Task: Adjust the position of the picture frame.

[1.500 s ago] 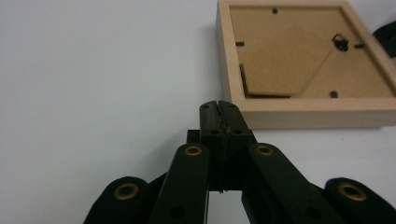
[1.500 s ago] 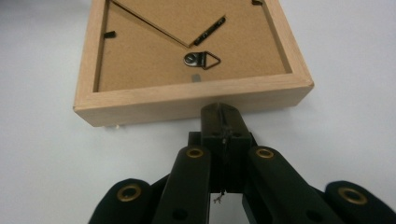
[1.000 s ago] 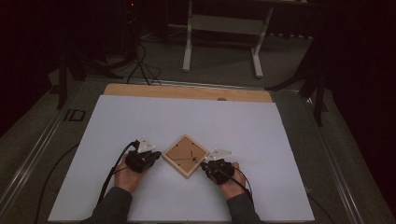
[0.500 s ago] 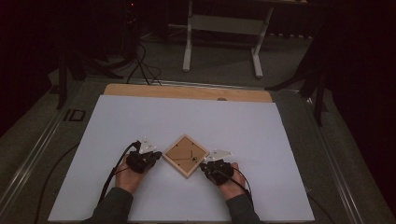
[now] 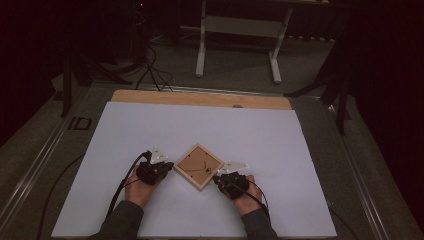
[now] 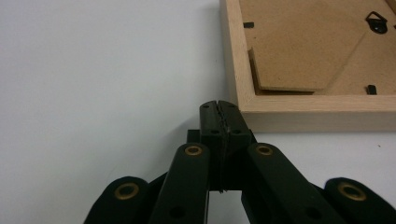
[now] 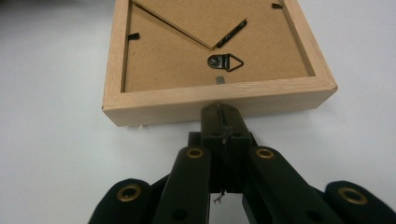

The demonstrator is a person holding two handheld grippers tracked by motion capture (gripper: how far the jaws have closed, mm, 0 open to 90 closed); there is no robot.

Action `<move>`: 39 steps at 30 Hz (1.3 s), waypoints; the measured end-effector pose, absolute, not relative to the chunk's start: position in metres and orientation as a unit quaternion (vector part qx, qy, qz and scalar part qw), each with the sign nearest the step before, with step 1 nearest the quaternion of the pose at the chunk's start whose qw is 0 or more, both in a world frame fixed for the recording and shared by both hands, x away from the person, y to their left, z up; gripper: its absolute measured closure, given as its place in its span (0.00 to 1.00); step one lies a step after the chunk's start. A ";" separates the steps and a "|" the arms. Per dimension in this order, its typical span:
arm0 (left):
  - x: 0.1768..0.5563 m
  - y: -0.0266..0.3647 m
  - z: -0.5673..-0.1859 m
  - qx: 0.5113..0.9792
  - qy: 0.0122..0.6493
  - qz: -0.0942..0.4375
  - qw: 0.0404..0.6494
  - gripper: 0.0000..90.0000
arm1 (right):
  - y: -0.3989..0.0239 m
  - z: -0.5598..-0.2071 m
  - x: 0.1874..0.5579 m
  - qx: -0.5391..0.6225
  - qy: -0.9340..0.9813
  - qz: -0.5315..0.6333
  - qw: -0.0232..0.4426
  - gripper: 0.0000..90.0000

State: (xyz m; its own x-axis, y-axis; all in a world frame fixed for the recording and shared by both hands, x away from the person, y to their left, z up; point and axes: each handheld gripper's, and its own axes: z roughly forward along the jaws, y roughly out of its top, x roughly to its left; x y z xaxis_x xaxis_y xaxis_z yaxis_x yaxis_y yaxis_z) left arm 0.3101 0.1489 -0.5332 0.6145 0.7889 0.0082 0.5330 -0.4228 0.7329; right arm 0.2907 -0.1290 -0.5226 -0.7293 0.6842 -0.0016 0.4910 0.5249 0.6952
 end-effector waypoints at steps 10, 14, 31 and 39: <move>0.306 0.147 -0.533 0.822 0.408 0.172 0.357 1.00 | -0.124 -0.523 0.296 0.345 0.863 0.339 0.147 1.00; 0.304 0.147 -0.533 0.823 0.408 0.173 0.355 1.00 | -0.124 -0.523 0.296 0.342 0.864 0.338 0.147 1.00; 0.298 0.143 -0.533 0.824 0.404 0.174 0.358 1.00 | -0.125 -0.524 0.288 0.335 0.869 0.337 0.136 1.00; 0.298 0.142 -0.534 0.825 0.405 0.168 0.357 1.00 | -0.127 -0.524 0.295 0.347 0.863 0.340 0.138 1.00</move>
